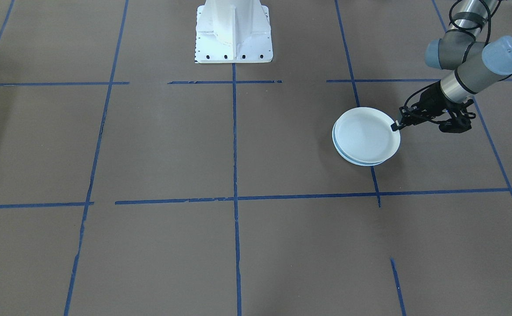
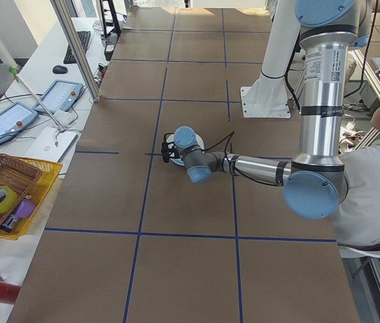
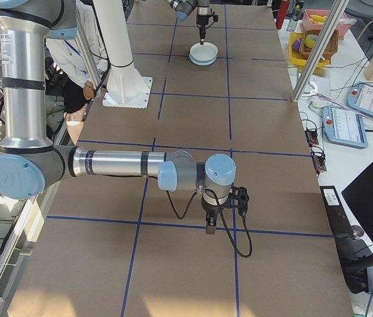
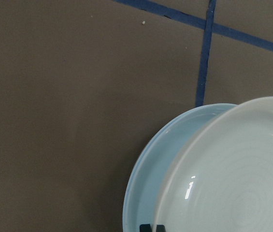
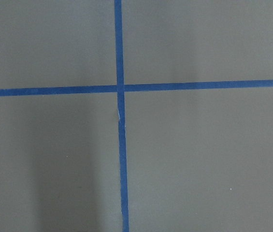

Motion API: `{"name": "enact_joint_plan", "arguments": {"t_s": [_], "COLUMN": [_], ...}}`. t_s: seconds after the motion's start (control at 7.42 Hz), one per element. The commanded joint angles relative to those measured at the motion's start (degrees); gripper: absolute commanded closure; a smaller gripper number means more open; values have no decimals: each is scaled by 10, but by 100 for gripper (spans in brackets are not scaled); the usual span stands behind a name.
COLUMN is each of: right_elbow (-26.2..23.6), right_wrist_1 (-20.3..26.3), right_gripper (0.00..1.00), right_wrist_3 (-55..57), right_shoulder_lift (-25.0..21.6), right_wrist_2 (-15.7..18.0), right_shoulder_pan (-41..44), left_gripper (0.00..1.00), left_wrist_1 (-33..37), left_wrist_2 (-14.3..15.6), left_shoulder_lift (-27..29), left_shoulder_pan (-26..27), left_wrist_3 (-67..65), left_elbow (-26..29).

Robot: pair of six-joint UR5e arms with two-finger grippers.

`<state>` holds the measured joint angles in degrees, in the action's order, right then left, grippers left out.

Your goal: Stack plate in center

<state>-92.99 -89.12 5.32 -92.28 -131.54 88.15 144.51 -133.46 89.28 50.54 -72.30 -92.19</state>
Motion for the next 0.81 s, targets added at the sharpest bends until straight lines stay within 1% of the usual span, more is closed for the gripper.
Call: {"name": "enact_joint_plan", "arguments": {"t_s": [0.0, 0.13, 0.27, 0.4, 0.54, 0.67], "right_elbow": [0, 0, 0, 0, 0, 0], "right_wrist_1": [0, 0, 0, 0, 0, 0], "right_gripper": [0, 0, 0, 0, 0, 0], "right_wrist_3": [0, 0, 0, 0, 0, 0], "right_shoulder_lift": [0, 0, 0, 0, 0, 0], "right_wrist_2": [0, 1, 0, 0, 0, 1], "right_shoulder_pan": [0, 0, 0, 0, 0, 0], "left_gripper": [0, 0, 0, 0, 0, 0], "left_wrist_1": [0, -3, -5, -7, -27, -91], "left_wrist_2": [-3, -31, -69, -72, -73, -71], "left_shoulder_lift": [-4, -14, -18, -22, -50, -52], "left_shoulder_pan": [2, 11, 80, 106, 122, 155], "left_wrist_3": [-16, -15, -4, 50, 108, 209], "left_elbow": [-4, -9, -10, -12, -12, -15]}}
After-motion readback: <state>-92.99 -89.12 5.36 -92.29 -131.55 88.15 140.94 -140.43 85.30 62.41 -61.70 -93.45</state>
